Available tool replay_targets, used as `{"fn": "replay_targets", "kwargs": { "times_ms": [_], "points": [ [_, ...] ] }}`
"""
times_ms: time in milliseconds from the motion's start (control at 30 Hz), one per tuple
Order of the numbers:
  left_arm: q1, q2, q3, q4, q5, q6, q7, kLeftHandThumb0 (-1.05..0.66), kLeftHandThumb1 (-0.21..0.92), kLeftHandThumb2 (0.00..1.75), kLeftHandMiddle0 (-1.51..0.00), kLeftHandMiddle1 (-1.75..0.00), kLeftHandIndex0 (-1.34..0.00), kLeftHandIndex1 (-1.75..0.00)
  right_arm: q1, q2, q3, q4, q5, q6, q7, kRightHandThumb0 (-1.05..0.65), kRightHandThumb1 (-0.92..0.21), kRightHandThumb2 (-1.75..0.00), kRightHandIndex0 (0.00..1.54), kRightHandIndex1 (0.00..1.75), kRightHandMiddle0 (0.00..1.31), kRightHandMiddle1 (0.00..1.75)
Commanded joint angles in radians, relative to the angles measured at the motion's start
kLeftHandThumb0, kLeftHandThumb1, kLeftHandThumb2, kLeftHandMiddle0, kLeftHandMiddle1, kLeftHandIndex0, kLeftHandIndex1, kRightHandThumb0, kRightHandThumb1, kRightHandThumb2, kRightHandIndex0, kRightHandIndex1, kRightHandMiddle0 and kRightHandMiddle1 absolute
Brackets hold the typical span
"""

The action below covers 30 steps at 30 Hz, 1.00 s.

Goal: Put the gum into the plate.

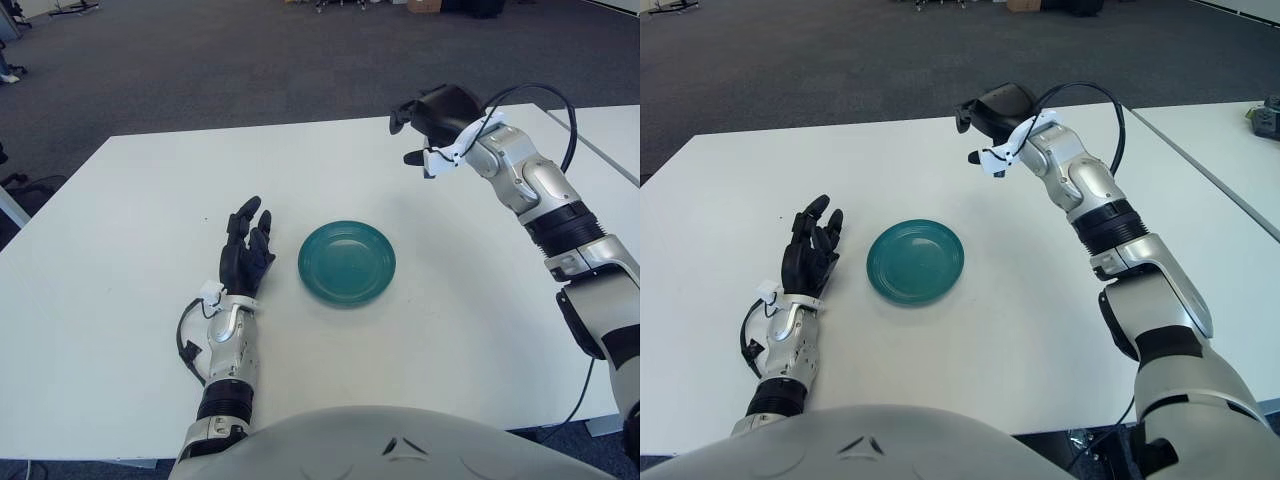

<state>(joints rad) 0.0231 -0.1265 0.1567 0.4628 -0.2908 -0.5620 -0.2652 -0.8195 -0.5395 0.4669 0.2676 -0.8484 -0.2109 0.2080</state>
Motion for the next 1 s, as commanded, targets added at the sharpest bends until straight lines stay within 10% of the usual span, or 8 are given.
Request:
{"fn": "replay_targets", "kwargs": {
  "times_ms": [0, 367, 967],
  "points": [
    [0.068, -0.067, -0.015, 0.024, -0.007, 0.008, 0.016, -0.8, 0.92, 0.77, -0.39, -0.02, 0.0, -0.86, 0.01, 0.034, 0.013, -0.106, 0.008, 0.011, 0.071, -0.48, -0.34, -1.29, 1.1, 1.75, 0.6, 1.75],
    [0.018, -0.089, 0.003, 0.143, -0.064, -0.016, -0.019, -0.77, 0.92, 0.75, -0.39, -0.01, -0.03, -0.9, 0.002, 0.082, 0.036, -0.275, -0.008, 0.069, 0.321, -0.45, -0.4, -1.21, 1.04, 1.75, 0.55, 1.75],
    [-0.023, -0.104, 0.03, 0.236, -0.117, -0.013, -0.074, -0.86, 0.92, 0.7, -0.3, 0.0, -0.11, -1.03, -0.027, 0.067, 0.048, -0.292, 0.152, -0.133, 0.485, -0.42, -0.53, -1.0, 0.85, 1.75, 0.49, 1.69]
  ]
}}
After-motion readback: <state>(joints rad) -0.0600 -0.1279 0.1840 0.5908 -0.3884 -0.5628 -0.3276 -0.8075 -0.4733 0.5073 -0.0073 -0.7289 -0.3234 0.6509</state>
